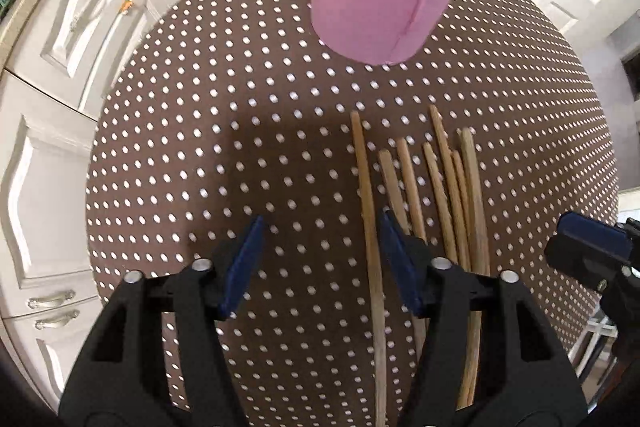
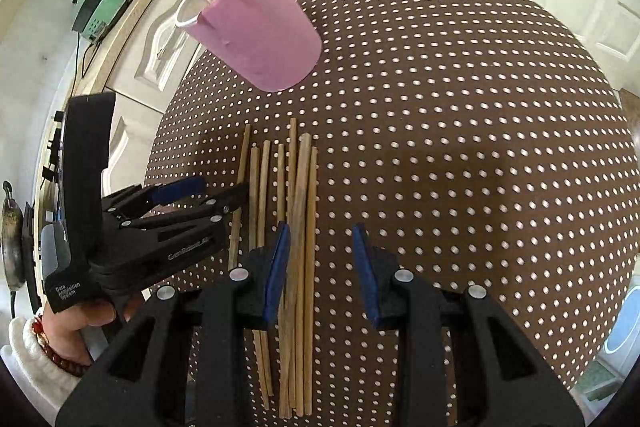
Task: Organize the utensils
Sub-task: 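Close the right gripper on another wooden stick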
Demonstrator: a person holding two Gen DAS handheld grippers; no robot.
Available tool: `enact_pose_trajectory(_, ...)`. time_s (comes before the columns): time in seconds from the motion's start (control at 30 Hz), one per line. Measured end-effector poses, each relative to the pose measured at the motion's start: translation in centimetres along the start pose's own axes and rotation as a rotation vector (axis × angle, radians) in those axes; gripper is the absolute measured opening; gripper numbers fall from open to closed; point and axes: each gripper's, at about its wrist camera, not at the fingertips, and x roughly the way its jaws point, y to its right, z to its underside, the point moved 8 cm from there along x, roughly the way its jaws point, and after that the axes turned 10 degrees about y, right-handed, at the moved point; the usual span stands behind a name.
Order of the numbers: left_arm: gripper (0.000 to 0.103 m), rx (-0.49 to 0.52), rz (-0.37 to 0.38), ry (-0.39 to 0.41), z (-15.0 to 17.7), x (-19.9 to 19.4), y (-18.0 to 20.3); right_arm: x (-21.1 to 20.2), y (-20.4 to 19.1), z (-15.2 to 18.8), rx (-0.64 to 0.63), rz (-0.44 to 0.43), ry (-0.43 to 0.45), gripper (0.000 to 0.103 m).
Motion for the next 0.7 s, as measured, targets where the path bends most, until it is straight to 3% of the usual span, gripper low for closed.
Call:
enact_pose_trajectory(0.03,0.037,-0.002,-0.006,0.013,-0.3,-0.1,-0.1,0.4,-0.3,-0.2,-0.006,-0.004,-0.008,0.029)
enact_pose_trajectory(0.07,0.03,-0.007,-0.003,0.019,-0.4,-0.1,-0.2,0.7,-0.6,-0.2,-0.009,-0.005,-0.015,0.029)
enact_pose_trajectory(0.2,0.011,-0.033,0.009,0.025,-0.9,-0.2,-1.3,2.3,-1.5,-0.6,-0.022,-0.011,-0.052,0.022)
enact_pose_trajectory(0.5,0.006,-0.125,0.084,0.03,0.1,-0.7,-3.0,5.3,-2.9,-1.7,-0.052,0.01,-0.109,0.013)
enact_pose_trajectory(0.7,0.006,-0.121,0.114,0.052,0.2,-1.8,-2.6,6.7,-3.5,-1.8,-0.057,0.028,-0.13,0.006)
